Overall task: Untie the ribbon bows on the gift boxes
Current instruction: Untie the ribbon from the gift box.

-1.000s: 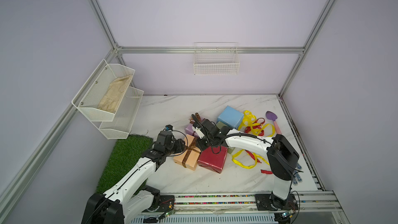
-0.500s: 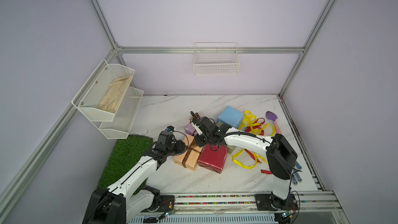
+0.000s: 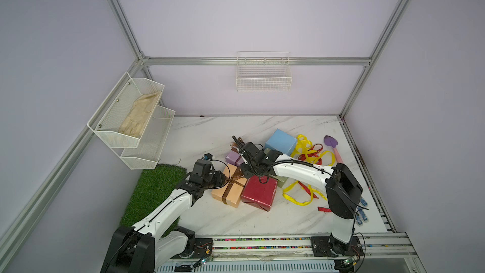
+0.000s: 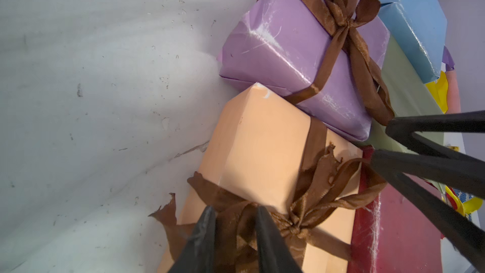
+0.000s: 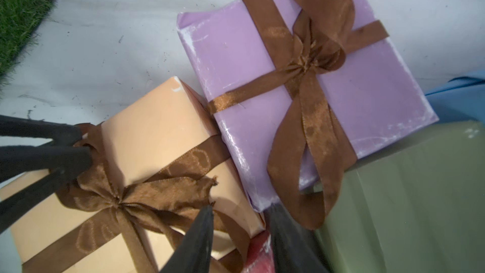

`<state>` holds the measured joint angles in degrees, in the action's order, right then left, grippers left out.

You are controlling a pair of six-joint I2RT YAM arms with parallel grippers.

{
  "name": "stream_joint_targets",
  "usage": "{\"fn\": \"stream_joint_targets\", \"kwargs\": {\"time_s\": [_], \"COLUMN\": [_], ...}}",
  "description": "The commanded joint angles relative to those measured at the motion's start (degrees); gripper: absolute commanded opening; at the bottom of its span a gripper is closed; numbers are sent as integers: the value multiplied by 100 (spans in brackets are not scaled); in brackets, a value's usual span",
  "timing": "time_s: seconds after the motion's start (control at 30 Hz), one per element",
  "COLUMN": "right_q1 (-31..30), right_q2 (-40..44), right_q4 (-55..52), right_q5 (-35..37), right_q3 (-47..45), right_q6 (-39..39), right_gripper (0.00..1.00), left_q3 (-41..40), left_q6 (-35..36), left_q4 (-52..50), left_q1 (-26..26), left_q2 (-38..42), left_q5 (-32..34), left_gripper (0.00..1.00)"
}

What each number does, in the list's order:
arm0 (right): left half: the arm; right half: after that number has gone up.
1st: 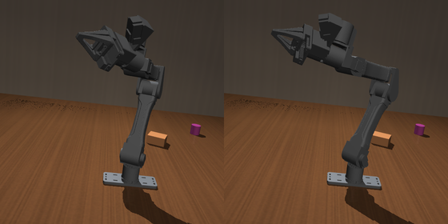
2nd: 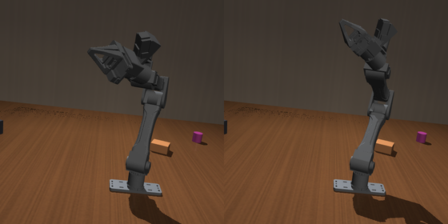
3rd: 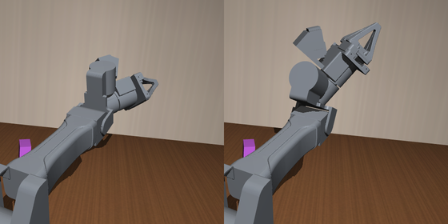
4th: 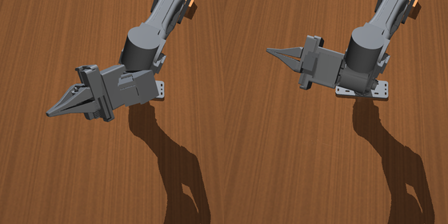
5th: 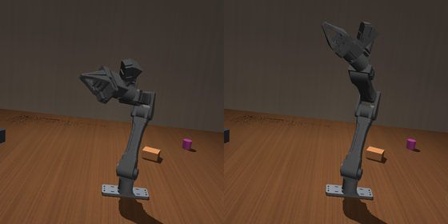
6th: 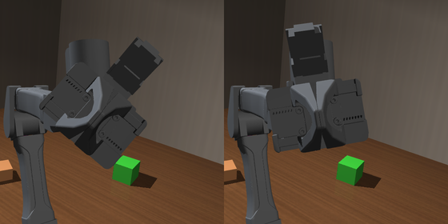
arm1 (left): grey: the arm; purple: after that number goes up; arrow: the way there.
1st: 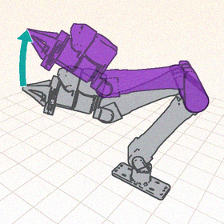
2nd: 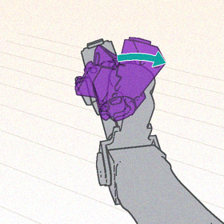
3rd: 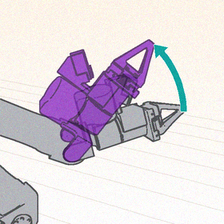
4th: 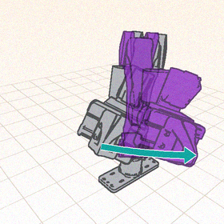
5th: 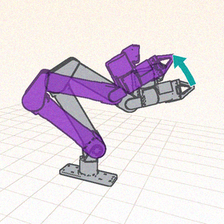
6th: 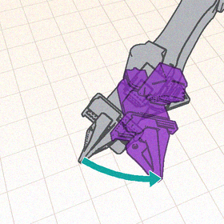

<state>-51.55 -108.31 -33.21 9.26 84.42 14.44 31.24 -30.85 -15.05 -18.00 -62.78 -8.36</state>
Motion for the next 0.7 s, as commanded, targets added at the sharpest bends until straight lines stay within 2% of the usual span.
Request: {"fn": "stream_joint_targets", "kwargs": {"time_s": [0.0, 0.17, 0.37, 0.67], "right_q1": [-24, -22, -26, -22], "right_q2": [24, -60, -80, -241], "right_q4": [-189, -271, -248, -359], "right_q5": [128, 57, -381, -395], "right_q3": [7, 44, -34, 4], "right_q6": [103, 79, -73, -158], "right_gripper": [39, 35, 32, 30], "left_q3": [-97, -111, -141, -142], "left_q6": [44, 53, 84, 106], "left_q4": [64, -13, -90, -126], "left_q1": [33, 33, 33, 33], "left_q2": [97, 249, 379, 394], "left_q5": [-87, -69, -55, -51], "left_gripper": [28, 28, 26, 20]}}
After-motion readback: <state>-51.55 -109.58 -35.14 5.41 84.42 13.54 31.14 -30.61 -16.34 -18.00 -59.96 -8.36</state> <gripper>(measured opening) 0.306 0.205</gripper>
